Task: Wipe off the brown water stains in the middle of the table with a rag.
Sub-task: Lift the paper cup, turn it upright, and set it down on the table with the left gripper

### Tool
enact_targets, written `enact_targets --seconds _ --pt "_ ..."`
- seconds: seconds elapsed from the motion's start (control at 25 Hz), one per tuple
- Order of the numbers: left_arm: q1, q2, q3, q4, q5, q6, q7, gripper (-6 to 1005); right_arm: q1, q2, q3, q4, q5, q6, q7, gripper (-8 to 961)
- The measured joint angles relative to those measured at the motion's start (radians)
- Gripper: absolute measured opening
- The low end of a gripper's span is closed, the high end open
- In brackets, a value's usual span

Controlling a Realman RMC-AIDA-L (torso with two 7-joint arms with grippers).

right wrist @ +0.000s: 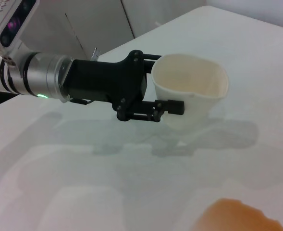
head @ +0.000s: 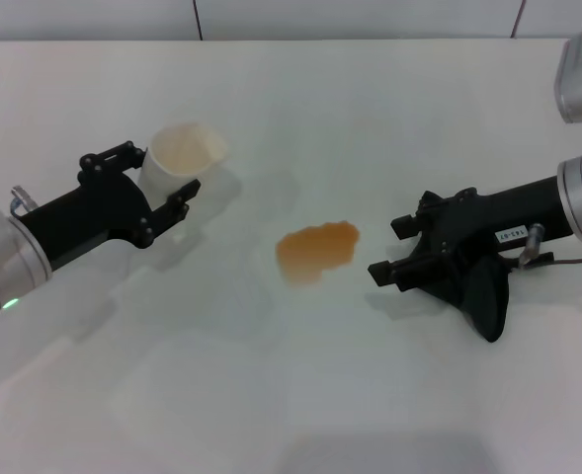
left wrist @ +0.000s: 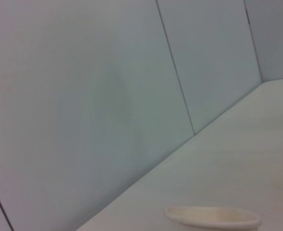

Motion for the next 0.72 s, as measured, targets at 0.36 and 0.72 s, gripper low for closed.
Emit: enact_targets --seconds 0.36,0.72 --pt "-0.045 -0.002 0.006 -0.097 -0.054 -0.018 0.087 560 0.002 0.002 -0.001 -0.002 -0.022 -0.004 0.008 790" --pt "-0.047 -0.005 0.004 -0.117 -0.062 -0.02 0.105 561 0.003 0.003 -0.003 0.0 -0.025 -0.004 0.008 790"
